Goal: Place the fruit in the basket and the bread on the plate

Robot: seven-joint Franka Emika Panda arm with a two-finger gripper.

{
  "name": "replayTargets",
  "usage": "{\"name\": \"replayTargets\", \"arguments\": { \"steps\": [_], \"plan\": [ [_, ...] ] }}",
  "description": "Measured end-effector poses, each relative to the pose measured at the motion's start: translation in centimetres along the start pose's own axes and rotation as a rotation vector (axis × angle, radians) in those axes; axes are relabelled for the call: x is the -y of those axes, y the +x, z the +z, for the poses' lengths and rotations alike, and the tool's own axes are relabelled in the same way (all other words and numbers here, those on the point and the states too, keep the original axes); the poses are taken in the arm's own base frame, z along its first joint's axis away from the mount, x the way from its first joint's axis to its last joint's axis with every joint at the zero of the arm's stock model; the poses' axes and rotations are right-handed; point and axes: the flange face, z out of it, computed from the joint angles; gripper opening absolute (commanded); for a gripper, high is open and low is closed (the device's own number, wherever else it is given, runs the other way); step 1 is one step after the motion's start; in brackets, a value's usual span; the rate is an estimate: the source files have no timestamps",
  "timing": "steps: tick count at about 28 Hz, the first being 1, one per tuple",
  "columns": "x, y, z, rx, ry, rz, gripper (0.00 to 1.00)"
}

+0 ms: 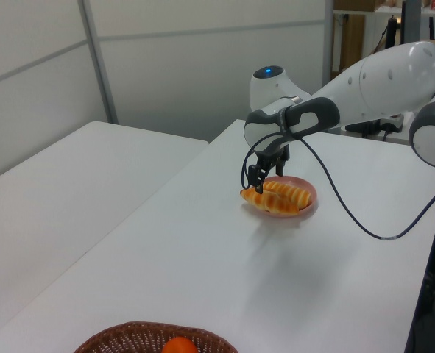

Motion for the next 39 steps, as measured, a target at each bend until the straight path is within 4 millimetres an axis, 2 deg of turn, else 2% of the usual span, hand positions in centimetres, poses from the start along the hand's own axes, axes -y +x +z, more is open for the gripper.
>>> {"name": "replayTargets", "arguments": {
  "steps": [6,9,12,19,26,30,34,39],
  "plan": [
    [0.0,-0.1,-1.4,-0.008,0.014,0.0,1.0],
    [0.9,-0.5,-3.3,0.021,0.043,-0.03,1.0],
    [2.9,-1.5,-5.7,0.083,0.084,-0.093,1.0],
    [8.7,-4.9,-12.8,0.196,0.18,-0.219,1.0],
    [13.6,-6.5,-16.1,0.232,0.169,-0.271,1.0],
    [15.6,-6.8,-17.8,0.211,0.159,-0.284,1.0],
    [15.6,-7.4,-20.1,0.195,0.17,-0.29,1.0],
    [13.0,-8.4,-23.0,0.185,0.182,-0.263,1.0]
  ]
}}
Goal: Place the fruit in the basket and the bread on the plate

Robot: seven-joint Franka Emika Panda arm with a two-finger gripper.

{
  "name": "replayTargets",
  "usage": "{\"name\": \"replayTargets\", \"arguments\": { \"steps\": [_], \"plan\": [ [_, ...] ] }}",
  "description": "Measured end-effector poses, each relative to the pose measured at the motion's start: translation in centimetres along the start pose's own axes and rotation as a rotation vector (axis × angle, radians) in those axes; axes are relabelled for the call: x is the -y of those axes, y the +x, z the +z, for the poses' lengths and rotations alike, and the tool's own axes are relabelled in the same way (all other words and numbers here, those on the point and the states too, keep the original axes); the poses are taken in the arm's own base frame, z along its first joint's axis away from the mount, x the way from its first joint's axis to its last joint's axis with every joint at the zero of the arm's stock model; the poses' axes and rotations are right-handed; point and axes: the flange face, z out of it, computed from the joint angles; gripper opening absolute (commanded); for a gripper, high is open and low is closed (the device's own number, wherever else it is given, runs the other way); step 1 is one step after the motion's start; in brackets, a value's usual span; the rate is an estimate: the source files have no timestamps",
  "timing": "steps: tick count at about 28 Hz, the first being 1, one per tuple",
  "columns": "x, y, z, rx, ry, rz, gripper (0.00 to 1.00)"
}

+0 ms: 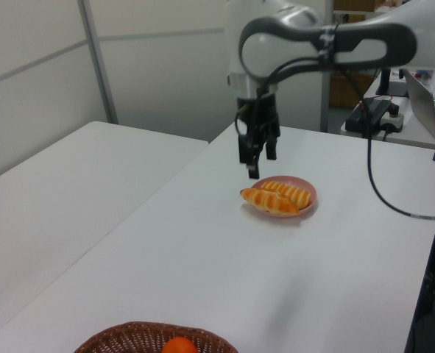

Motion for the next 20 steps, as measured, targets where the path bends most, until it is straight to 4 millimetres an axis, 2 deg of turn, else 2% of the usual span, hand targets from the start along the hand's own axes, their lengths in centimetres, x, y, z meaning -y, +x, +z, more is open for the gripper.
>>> {"name": "replayTargets", "arguments": {
  "steps": [5,12,20],
  "plan": [
    [-0.5,-1.3,-1.6,-0.012,0.002,0.02,1.0],
    [1.1,-0.9,-1.1,-0.001,-0.019,0.04,1.0],
    [1.0,-0.8,-0.9,0.003,-0.019,0.046,1.0]
  ]
}}
